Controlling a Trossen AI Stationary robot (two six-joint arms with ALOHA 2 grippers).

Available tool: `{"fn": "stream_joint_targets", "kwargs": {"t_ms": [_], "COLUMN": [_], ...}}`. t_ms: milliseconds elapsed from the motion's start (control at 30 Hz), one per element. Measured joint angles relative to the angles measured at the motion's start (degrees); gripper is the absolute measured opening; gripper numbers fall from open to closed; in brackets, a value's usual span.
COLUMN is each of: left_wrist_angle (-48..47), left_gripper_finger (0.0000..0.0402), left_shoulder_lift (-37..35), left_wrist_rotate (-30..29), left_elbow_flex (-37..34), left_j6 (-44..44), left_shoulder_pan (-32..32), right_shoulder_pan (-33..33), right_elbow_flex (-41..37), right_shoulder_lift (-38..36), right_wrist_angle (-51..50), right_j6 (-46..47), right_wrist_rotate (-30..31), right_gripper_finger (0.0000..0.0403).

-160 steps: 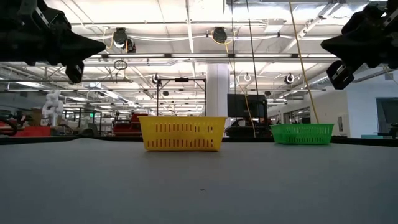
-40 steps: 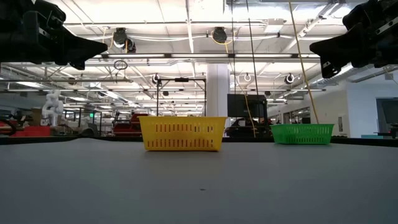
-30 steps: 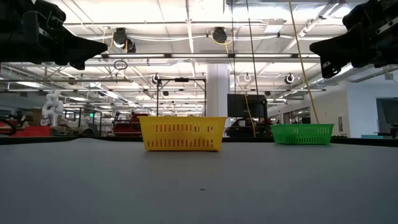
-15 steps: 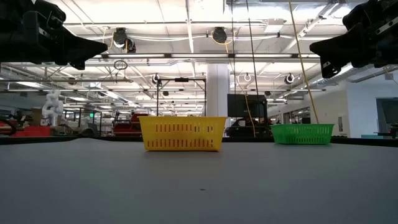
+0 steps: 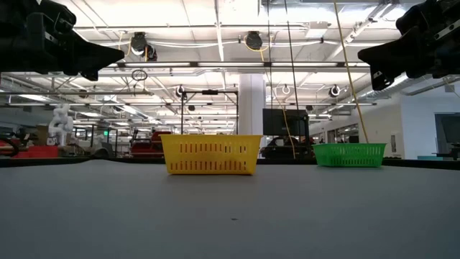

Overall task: Sort & place blocks by color
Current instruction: Return to Home Position

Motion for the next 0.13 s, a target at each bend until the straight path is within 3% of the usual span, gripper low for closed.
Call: {"fn": "stream_joint_targets", "kwargs": {"t_ms": [133], "left_wrist_angle": [0.0], "left_gripper_finger": [0.0021], "left_shoulder_lift": [0.0], "left_wrist_rotate": [0.0], "left_elbow_flex": [0.0], "left_j6": [0.2], "left_shoulder_pan": [0.0], "right_shoulder_pan": [0.0], "right_elbow_flex": [0.0], "right_shoulder_lift": [0.0], "right_wrist_angle": [0.0], "right_j6": [0.0], "right_wrist_rotate": [0.0], "right_gripper_finger": [0.0000]}}
